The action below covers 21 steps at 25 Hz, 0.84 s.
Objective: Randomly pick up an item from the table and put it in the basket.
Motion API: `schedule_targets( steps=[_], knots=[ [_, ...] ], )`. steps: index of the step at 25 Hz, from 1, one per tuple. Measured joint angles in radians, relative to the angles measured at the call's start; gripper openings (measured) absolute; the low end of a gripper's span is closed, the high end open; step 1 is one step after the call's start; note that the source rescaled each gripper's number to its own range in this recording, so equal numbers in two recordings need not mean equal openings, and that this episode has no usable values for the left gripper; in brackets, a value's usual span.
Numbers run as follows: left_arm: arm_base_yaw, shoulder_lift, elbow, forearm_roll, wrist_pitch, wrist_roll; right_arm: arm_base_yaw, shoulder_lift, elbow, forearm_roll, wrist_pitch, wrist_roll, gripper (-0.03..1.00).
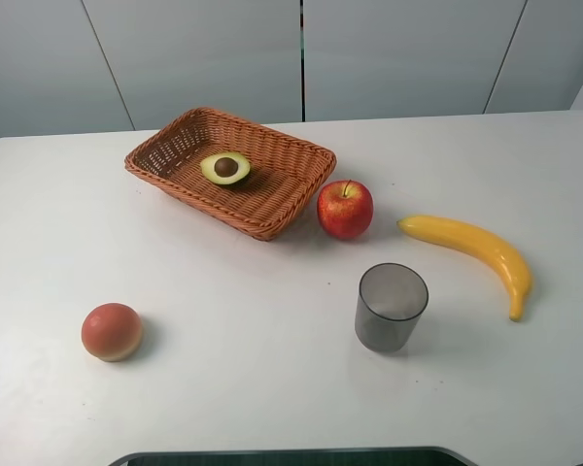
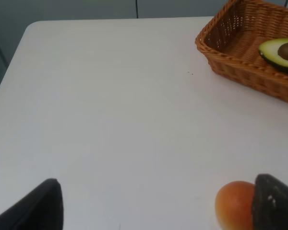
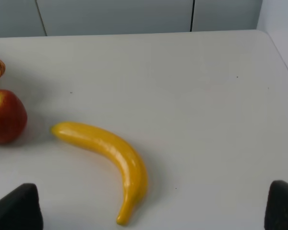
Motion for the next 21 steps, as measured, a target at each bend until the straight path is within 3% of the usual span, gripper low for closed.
schedule_targets(
  steps=[21],
  knots=[
    [0.000,0.000,0.000,0.000,0.000,0.002,0.000,0.000,0.000,0.000,0.000,-0.004,0.99]
  ],
)
